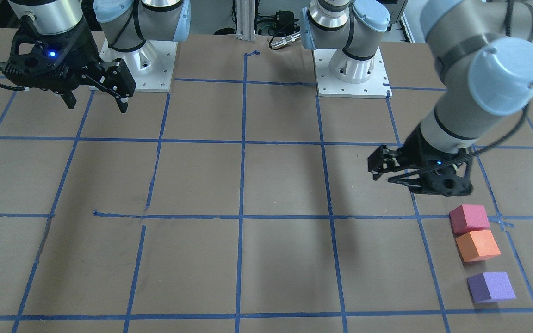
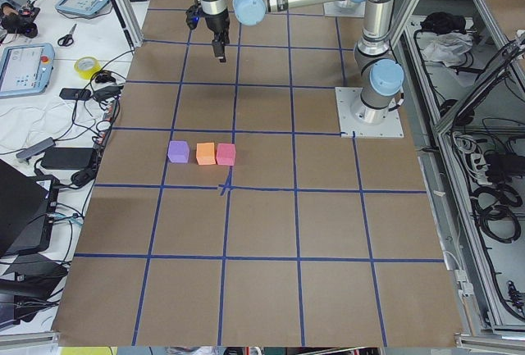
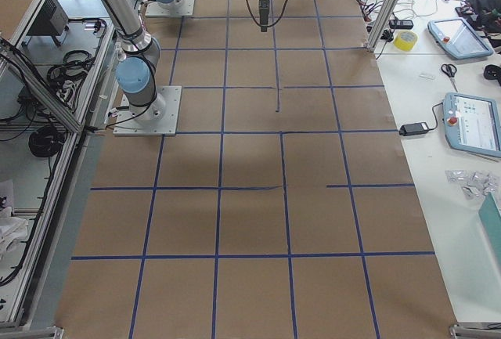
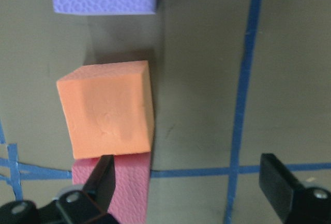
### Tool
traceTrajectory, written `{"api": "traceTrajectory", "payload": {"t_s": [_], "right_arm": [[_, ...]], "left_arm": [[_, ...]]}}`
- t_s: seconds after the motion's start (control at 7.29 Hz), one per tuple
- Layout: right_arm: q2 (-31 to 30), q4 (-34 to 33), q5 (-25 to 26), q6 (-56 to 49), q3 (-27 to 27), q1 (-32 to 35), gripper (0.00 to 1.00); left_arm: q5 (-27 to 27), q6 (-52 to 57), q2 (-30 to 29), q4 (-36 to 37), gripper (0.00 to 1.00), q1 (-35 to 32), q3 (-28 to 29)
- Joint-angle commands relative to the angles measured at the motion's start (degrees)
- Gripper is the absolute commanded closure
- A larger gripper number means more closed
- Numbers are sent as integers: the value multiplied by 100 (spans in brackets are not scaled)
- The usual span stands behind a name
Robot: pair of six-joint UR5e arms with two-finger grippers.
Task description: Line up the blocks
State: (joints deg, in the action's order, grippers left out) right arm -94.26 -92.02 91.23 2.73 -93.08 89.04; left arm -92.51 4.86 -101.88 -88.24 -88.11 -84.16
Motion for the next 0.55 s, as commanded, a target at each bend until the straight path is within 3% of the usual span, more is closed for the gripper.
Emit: {"api": "traceTrajectory", "payload": {"t_s": [0.0, 0.27, 0.41], "right_arm": [[13, 0, 0, -1, 0, 0, 0], [4, 0, 0, -1, 0, 0, 0], [-5, 0, 0, -1, 0, 0, 0]], "left_arm": [[74, -671, 535, -638, 0, -925, 40], [101, -471, 1142, -1142, 0, -875, 58], [66, -373, 1223, -1056, 0, -727, 75]]}}
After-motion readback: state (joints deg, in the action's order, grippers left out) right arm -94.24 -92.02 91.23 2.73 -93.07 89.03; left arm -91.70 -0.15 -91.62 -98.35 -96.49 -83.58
